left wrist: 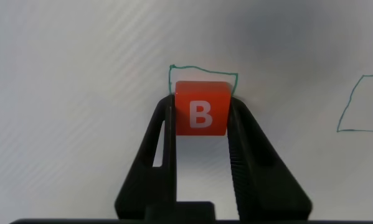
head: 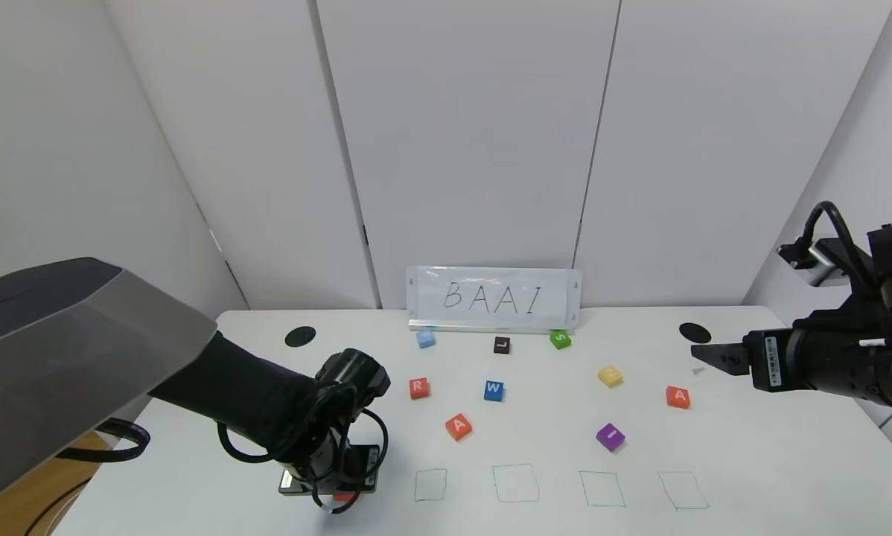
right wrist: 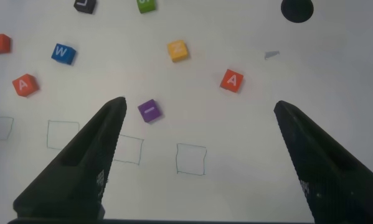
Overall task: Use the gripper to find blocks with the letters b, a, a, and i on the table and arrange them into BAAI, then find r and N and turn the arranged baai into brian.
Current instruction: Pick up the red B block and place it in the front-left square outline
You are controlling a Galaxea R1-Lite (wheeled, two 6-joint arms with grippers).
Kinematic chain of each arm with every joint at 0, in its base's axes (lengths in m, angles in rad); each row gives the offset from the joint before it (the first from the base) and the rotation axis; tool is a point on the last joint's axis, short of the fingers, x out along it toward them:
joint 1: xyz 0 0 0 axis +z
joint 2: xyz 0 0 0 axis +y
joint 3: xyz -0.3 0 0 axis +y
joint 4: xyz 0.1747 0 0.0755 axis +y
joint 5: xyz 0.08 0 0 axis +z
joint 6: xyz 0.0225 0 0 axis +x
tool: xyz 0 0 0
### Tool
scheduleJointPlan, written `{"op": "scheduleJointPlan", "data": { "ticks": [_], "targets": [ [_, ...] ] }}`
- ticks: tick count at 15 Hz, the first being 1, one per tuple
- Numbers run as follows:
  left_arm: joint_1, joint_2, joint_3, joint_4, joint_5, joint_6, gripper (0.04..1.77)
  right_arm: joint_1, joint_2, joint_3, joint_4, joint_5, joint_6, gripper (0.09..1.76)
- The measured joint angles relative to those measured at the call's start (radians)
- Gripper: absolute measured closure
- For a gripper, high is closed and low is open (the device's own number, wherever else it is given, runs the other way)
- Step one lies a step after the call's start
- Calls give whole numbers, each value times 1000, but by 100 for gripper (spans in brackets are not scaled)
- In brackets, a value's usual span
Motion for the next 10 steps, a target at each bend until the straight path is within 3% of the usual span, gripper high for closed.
{"op": "scheduleJointPlan", "data": {
  "ticks": [4, 10],
  "targets": [
    [-2, 0, -6, 1, 1, 0, 78, 6, 0, 3, 0, 0, 0, 14],
    [-6, -8, -13, 1, 4, 0, 41, 8, 0, 4, -2, -1, -1, 14]
  ]
}}
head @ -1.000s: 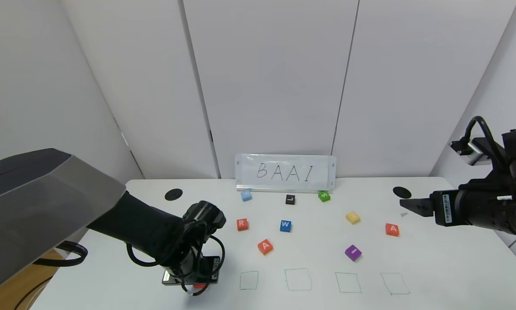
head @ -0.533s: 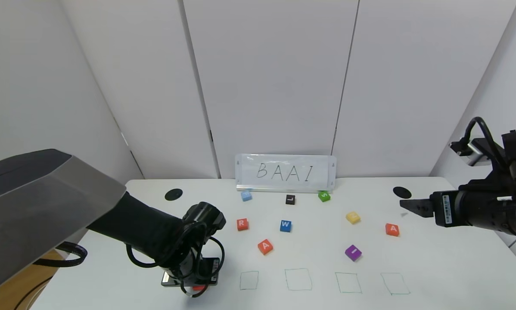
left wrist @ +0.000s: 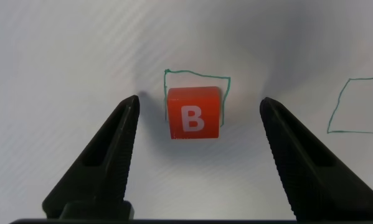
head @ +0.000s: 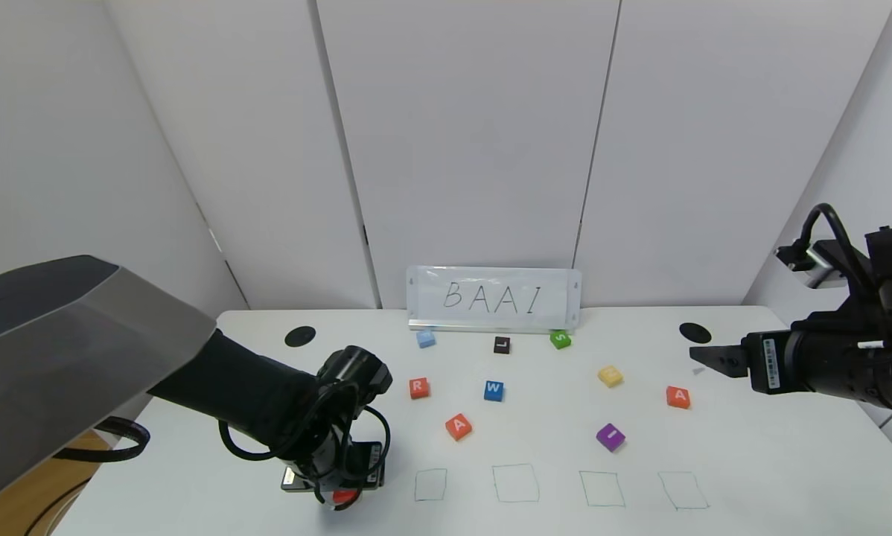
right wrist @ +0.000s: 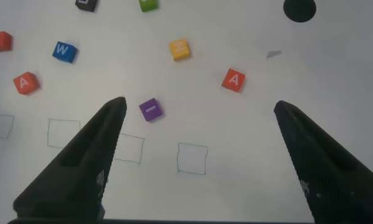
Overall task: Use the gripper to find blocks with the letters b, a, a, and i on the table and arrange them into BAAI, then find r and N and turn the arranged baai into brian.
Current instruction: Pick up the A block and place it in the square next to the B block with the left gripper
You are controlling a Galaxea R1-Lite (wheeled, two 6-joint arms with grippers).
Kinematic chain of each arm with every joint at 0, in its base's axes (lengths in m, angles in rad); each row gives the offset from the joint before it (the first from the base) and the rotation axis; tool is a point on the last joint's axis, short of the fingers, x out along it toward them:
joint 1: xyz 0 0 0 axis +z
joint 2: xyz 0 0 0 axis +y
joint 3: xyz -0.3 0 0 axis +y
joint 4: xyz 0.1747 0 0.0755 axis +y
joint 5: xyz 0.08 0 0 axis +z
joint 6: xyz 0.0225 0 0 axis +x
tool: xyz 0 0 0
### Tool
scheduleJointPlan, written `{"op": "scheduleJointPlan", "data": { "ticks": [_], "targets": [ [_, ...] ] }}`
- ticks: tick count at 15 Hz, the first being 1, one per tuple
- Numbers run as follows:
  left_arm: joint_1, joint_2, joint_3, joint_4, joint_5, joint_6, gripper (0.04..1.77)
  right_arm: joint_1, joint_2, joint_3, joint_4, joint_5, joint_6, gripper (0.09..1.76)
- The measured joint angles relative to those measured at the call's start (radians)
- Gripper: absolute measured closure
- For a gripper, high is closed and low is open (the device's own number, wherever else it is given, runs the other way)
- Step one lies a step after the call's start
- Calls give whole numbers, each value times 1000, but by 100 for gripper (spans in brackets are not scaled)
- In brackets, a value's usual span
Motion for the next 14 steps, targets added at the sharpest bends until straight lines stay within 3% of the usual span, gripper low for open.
{"op": "scheduleJointPlan", "data": {
  "ticks": [11, 14],
  "targets": [
    [0, -92, -13, 20, 4, -5, 17, 6, -9, 0, 2, 1, 1, 14],
    [-1, -127, -74, 123, 17, -12, 15, 29, -9, 13, 0, -4, 3, 14]
  ]
}}
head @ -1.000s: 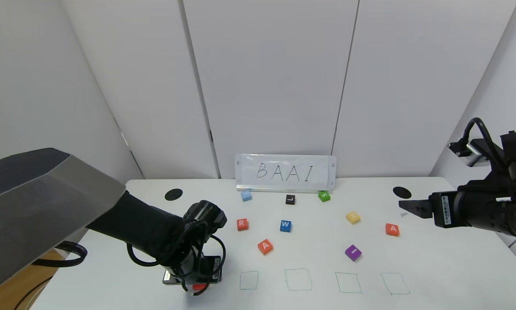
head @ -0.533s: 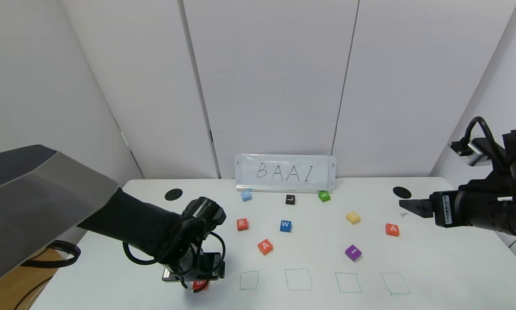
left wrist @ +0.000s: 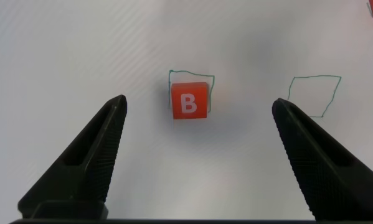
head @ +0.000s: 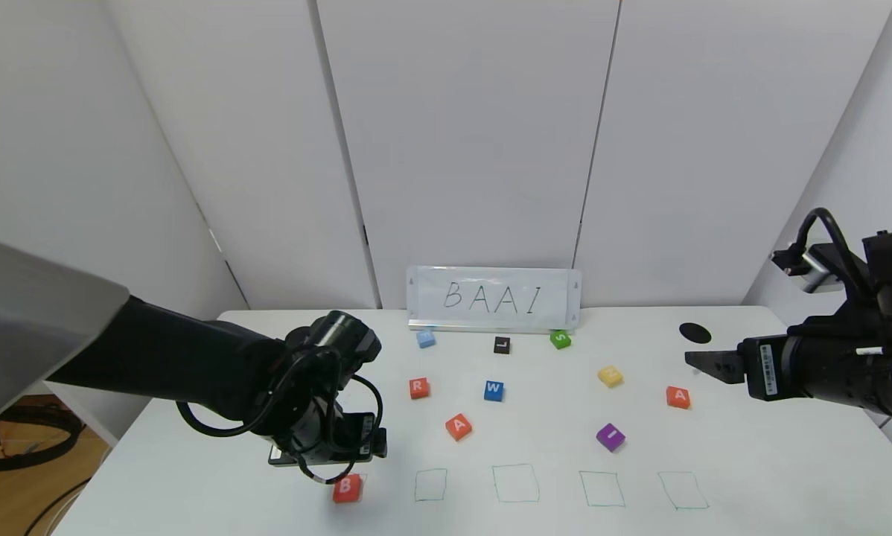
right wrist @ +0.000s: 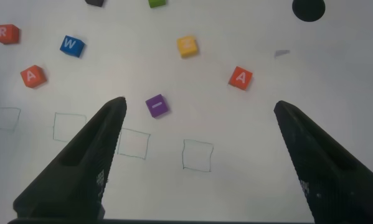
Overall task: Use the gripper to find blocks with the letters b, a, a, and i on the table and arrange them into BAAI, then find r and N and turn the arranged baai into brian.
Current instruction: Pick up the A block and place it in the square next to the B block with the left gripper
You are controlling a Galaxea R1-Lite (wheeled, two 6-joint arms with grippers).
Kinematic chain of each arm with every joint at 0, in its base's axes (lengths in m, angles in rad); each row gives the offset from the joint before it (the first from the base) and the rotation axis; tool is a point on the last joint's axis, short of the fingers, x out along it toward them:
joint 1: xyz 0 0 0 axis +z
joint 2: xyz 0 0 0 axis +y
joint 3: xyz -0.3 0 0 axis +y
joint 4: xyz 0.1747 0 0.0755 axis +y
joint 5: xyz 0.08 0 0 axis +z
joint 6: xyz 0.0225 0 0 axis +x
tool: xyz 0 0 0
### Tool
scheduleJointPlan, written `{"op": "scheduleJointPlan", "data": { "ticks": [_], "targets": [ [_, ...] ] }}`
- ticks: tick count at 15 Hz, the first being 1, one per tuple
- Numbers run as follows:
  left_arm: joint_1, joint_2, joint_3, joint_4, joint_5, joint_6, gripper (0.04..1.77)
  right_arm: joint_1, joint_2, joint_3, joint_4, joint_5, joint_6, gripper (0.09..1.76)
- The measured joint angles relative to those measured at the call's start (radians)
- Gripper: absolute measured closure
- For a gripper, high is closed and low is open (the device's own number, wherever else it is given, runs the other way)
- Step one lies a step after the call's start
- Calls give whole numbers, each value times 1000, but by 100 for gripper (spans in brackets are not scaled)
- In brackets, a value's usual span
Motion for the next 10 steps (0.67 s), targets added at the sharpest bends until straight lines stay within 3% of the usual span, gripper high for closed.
{"op": "scheduleJointPlan", "data": {
  "ticks": [6, 10],
  "targets": [
    [-31, -7, -261, 245, 14, -106, 12, 3, -8, 1, -1, 0, -1, 14],
    [-57, 42, -396, 297, 17, -168, 11, -2, -12, 0, -1, 0, -1, 14]
  ]
}}
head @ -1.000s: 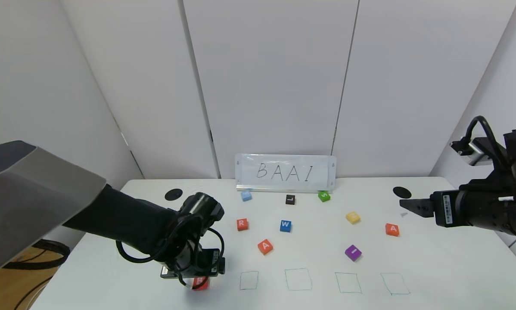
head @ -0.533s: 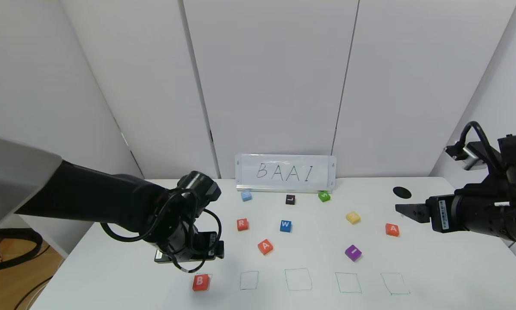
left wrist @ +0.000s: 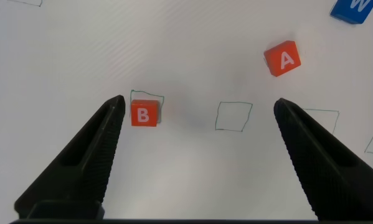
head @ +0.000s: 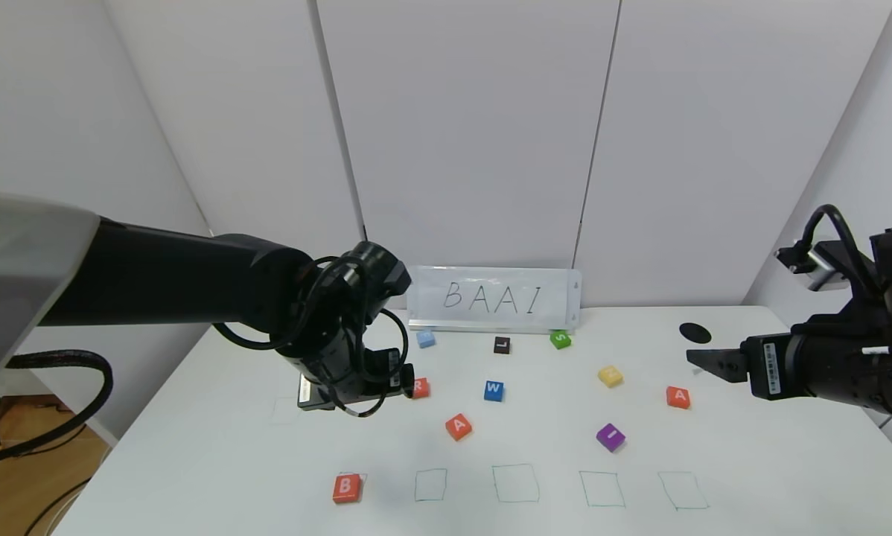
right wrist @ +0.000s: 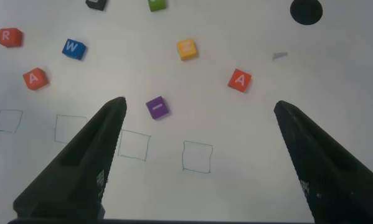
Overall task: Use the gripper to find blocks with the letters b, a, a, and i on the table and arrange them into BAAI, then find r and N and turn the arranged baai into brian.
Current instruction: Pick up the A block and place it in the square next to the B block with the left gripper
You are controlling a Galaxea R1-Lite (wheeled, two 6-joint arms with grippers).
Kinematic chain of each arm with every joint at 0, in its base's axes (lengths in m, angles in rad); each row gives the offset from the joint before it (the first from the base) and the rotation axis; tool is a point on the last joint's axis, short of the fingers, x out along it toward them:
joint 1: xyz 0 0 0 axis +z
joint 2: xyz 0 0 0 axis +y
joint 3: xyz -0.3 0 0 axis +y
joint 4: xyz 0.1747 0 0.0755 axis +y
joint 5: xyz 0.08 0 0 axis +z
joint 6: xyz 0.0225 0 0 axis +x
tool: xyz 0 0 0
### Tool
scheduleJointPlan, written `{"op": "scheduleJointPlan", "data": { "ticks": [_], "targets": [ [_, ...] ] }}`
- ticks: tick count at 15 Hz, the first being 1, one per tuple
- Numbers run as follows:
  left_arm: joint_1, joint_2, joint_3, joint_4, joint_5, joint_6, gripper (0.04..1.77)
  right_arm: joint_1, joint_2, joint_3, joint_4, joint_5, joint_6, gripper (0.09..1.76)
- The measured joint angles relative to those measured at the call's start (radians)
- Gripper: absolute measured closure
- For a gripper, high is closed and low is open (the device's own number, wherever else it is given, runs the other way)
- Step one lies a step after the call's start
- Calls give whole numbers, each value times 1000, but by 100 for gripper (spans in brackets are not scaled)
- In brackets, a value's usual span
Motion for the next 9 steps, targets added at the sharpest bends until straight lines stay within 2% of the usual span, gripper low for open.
{"op": "scheduleJointPlan", "data": {
  "ticks": [3, 4, 7, 9],
  "targets": [
    [-24, 33, -44, 15, 7, -53, 11, 3, 0, 0, 0, 0, 0, 14],
    [-36, 46, -70, 40, 12, -106, 11, 6, 0, 1, 1, -1, 0, 14],
    [-83, 102, -193, 138, 16, -238, 10, 9, 1, 4, 3, -2, 0, 14],
    [-102, 140, -268, 187, 16, -286, 10, 16, 0, 6, 3, -3, 0, 14]
  ]
}}
